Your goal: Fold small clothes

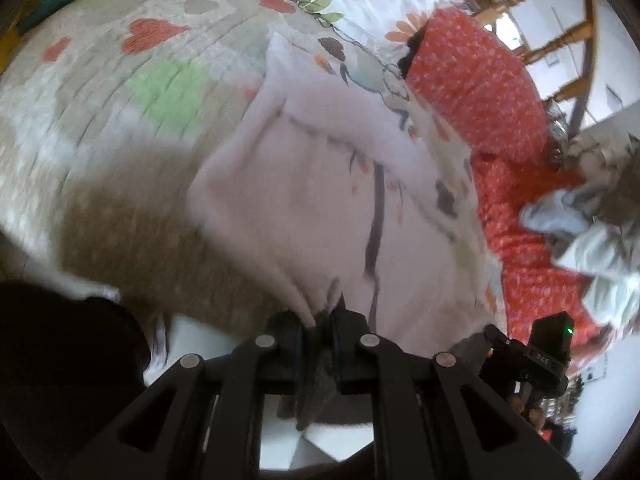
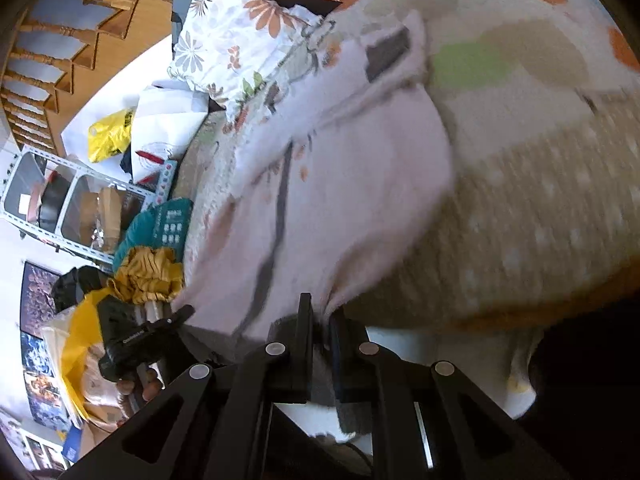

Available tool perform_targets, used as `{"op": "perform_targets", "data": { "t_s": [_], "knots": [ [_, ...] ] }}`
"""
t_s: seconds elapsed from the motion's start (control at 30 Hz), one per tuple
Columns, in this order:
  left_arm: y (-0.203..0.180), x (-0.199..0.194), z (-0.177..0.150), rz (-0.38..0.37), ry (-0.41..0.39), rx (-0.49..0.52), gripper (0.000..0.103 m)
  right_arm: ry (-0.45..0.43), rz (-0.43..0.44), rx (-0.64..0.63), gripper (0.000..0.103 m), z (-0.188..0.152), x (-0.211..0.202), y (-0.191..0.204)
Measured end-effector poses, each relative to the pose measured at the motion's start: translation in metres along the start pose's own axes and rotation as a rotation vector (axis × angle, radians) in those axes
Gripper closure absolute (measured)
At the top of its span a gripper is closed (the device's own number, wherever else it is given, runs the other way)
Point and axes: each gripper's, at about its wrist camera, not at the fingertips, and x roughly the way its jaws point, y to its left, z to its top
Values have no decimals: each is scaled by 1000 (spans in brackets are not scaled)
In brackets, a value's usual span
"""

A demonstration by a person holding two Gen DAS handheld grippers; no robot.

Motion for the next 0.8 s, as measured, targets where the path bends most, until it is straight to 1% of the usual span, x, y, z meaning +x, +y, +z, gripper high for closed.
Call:
{"op": "perform_targets", "data": {
  "t_s": [0.03,0.07,0.1,0.13,0.17,0.2,0.23,0.27,0.3,0.33,0.37,0.4,0.43,0.5,0.6,0.63,0.7,0.73,0.77,0.8],
  "knots": [
    [-5,7,23,-7,3,-8,93,2,15,7,95,23,5,3],
    [-10,15,54,-17,0,-12,93,3,24,11,95,39,9,6],
    [-14,24,86,-18,-16,-24,92,-3,28,7,95,69,15,9],
    [-15,31,111,-22,-39,-47,91,-31,18,1,95,100,21,11],
    [-13,40,144,-42,-91,-90,91,-63,8,9,94,125,26,10],
    [-9,44,164,-60,-146,-120,88,-106,11,37,92,154,32,3],
    [-5,50,185,-52,-216,-148,85,-146,11,59,84,182,41,-6],
    [-4,53,193,-24,-246,-164,84,-177,-54,49,78,207,51,-14],
    [-4,56,199,-3,-267,-169,78,-208,-216,50,70,223,58,-22],
    [-6,60,202,-10,-274,-144,67,-222,-322,59,70,229,61,-29],
    [-8,63,203,-12,-275,-119,63,-219,-317,59,70,231,62,-34],
    [-9,67,203,23,-279,-89,56,-207,-290,63,68,231,63,-38],
    [-9,70,203,55,-282,-76,53,-200,-286,68,67,231,62,-42],
    [-4,76,205,86,-271,-67,52,-211,-323,31,65,234,63,-37],
    [1,81,205,62,-229,-61,51,-209,-376,-56,64,236,71,-22],
    [-1,83,204,72,-218,-40,51,-201,-387,-88,64,235,75,-17],
    [-10,87,206,119,-212,24,50,-175,-414,-158,63,235,90,-5],
    [-15,90,208,139,-212,54,49,-162,-439,-199,60,236,99,2],
    [-23,94,211,169,-207,110,47,-153,-465,-233,58,237,108,8],
    [-32,102,215,193,-186,175,40,-145,-490,-271,53,239,118,13]
  ]
}}
